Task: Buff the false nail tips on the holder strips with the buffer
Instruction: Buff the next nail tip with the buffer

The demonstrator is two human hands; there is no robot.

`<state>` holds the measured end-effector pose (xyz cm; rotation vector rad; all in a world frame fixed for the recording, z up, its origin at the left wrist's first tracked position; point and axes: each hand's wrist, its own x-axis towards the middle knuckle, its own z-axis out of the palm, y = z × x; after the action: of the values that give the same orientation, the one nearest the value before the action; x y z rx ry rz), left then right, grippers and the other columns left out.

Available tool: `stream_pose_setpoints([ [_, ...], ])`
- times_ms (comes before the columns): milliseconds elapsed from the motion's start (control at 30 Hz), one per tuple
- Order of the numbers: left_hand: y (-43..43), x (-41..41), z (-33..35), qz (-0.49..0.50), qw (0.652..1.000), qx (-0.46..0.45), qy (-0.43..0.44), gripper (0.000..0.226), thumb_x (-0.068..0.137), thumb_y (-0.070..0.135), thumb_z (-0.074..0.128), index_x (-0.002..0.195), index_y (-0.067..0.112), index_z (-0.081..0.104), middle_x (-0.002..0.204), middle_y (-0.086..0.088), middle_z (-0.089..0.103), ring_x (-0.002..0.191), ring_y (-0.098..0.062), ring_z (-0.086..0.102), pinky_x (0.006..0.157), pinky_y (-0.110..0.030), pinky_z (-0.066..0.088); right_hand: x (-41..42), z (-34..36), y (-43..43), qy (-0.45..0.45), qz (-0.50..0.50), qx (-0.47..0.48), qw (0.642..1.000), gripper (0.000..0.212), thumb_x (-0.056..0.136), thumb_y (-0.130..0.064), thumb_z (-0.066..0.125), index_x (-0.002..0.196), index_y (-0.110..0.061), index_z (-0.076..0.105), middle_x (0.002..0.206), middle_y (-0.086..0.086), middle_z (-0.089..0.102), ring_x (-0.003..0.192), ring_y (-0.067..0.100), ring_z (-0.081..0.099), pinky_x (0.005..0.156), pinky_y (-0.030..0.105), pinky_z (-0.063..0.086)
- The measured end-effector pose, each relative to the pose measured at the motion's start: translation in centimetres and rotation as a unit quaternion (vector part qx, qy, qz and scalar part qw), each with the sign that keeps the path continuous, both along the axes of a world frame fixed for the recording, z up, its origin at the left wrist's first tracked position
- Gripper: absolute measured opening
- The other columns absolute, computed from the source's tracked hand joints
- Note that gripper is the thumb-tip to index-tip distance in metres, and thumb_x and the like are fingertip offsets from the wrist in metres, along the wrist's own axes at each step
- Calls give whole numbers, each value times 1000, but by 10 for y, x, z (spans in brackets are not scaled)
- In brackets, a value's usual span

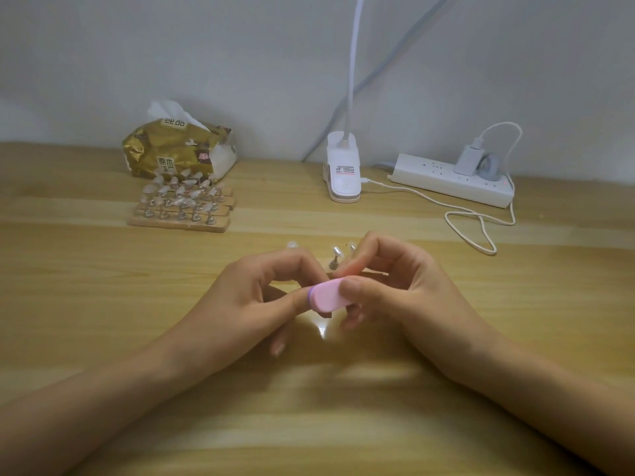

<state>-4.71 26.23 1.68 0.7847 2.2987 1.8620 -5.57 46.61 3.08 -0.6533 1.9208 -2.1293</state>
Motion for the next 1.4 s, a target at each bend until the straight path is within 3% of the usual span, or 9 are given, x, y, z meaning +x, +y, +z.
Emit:
stream_pose_setpoints([
  [167,0,-1,0,5,1000,5,-6,10,89,29,65,82,22,67,88,-3,71,35,-13,46,42,-16,39,-2,1,2,-12,-26,-12,1000,12,80,-9,71,72,-18,67,79,6,68,60,12,59,58,22,56],
  [267,0,0,0,-3,1000,1,-2,16,86,38,67,83,22,67,88,1,71,35,-10,47,43,-16,39,0,0,-1,1,3,0,1000,12,82,-5,71,76,-15,67,80,4,68,60,12,61,58,22,56],
  [400,0,-1,-1,3,1000,4,-7,9,88,31,66,82,24,67,87,-3,73,35,-12,46,43,-16,39,-4,1,3,-14,-34,-17,999,12,80,-9,70,72,-19,67,80,4,69,60,11,60,58,21,55],
  [733,-1,0,0,-2,1000,-2,-1,16,87,38,66,83,22,67,88,0,73,34,-10,46,42,-16,39,-2,-1,0,-2,-3,-5,1000,9,81,-6,71,77,-12,66,83,6,70,61,14,62,58,23,56],
  [867,1,-1,-1,10,1000,-2,-8,9,87,29,65,81,22,67,87,-2,73,34,-12,45,42,-17,39,-5,0,2,-4,-30,-9,999,11,80,-8,71,74,-16,67,81,3,71,59,11,61,58,21,56],
  [1000,1,1,0,4,1000,-11,-2,20,84,41,67,82,22,67,89,2,72,34,-10,46,42,-16,38,-3,-1,0,5,4,3,1000,9,82,-4,71,79,-12,67,83,4,70,63,15,65,59,23,57],
  [1133,1,-1,0,14,1000,-11,-5,8,87,29,64,81,24,67,87,-1,73,34,-11,44,41,-15,37,-6,0,4,-4,-32,-10,999,9,78,-12,73,75,-15,66,82,5,69,60,12,60,60,23,57],
  [1267,0,0,0,9,1000,-13,0,13,87,34,67,82,22,67,88,3,73,33,-8,43,40,-14,34,-2,-2,1,15,2,8,1000,12,82,-5,72,78,-13,65,82,2,70,63,14,65,59,24,57],
  [1400,0,0,0,8,1000,-10,-2,9,88,26,64,80,23,67,87,-1,73,33,-9,42,40,-15,35,-4,1,4,1,-33,-17,999,14,76,-15,77,75,-14,64,81,4,70,60,11,61,59,22,56],
])
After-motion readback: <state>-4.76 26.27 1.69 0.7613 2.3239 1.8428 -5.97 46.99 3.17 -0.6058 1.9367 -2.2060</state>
